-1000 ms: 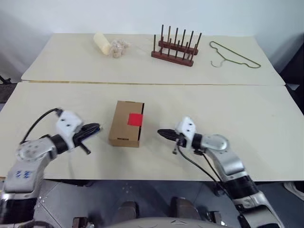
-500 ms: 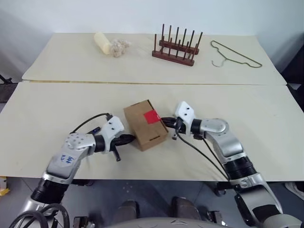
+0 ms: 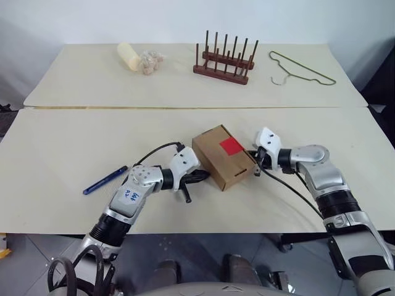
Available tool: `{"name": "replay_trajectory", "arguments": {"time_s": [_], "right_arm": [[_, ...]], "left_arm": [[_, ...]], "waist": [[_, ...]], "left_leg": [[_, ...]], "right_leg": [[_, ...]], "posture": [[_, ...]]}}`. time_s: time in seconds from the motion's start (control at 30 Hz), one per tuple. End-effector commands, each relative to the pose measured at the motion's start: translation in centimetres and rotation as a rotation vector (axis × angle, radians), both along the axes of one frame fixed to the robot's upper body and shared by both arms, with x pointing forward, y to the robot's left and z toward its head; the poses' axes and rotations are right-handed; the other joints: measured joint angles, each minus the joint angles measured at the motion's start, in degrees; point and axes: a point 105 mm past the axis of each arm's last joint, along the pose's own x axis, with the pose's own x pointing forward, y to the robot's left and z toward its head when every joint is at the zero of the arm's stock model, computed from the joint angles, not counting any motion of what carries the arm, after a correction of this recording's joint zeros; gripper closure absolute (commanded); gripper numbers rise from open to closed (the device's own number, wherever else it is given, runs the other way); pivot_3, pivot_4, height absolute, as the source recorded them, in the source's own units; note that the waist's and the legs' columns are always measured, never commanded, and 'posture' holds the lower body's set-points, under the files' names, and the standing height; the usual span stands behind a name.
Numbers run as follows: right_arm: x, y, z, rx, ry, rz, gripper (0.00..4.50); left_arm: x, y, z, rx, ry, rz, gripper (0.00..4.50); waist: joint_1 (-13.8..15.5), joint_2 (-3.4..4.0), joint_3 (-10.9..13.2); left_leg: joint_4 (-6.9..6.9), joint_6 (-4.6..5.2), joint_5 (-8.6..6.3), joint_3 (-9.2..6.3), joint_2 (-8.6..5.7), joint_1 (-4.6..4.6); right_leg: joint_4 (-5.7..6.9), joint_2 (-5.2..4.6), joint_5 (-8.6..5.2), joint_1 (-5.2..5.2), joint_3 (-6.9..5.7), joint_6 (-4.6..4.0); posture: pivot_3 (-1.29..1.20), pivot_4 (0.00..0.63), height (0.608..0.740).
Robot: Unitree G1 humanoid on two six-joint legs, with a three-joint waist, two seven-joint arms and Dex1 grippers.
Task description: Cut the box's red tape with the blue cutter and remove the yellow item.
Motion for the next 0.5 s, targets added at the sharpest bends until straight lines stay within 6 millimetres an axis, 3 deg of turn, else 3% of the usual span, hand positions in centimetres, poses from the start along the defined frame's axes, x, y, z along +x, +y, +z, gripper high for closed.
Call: {"name": "replay_trajectory", "arguments": {"time_s": [0.03,0.17,0.3,0.37,0.4,0.5], "right_arm": [[0.4,0.0,1.4,0.019,-0.061,0.013,4.5],[1.0,-2.4,1.6,0.016,-0.058,-0.072,4.5],[1.3,-5.5,3.6,0.066,-0.101,-0.146,4.5],[0.6,-6.6,4.6,0.117,-0.088,-0.131,4.15],[-0.1,-6.9,5.8,0.16,-0.119,-0.092,3.93],[-2.2,-7.7,7.5,0.223,-0.161,-0.007,2.93]], "left_arm": [[-0.8,0.2,0.7,0.025,-0.065,-0.032,4.45],[-1.7,2.9,1.0,0.111,-0.121,-0.031,4.45],[-2.5,6.3,3.0,0.127,-0.203,-0.004,4.45],[-3.0,8.7,4.8,0.09,-0.24,0.032,4.5],[-2.7,10.9,6.2,0.071,-0.267,0.109,4.5],[-3.3,17.4,8.4,0.081,-0.259,0.293,3.9]], "waist": [[0.0,0.0,0.0],[0.0,0.0,0.0],[0.1,0.02,0.0],[0.2,0.02,0.0],[0.3,0.02,0.0],[0.4,0.01,0.0]], "left_leg": [[0.0,0.0,0.0,0.0,0.0,0.0],[0.01,-0.01,0.0,-0.01,0.0,0.0],[0.0,-0.01,-0.01,0.01,0.0,0.0],[0.0,-0.01,-0.01,0.02,0.0,-0.01],[-0.01,-0.01,-0.01,0.02,0.02,-0.01],[-0.02,-0.01,-0.02,0.01,0.07,-0.01]], "right_leg": [[0.01,0.0,0.0,0.0,0.0,0.0],[0.01,0.0,0.0,0.0,0.03,0.0],[-0.02,-0.01,0.0,0.0,0.08,0.0],[-0.04,-0.01,0.0,0.0,0.08,0.0],[-0.05,-0.01,0.0,0.0,0.08,0.0],[-0.07,0.01,0.0,0.0,0.05,0.0]], "posture": [[0.0,0.15,0.74],[0.0,0.15,0.74],[0.0,0.15,0.74],[0.0,0.15,0.74],[0.0,0.15,0.74],[0.0,0.15,0.74]]}}
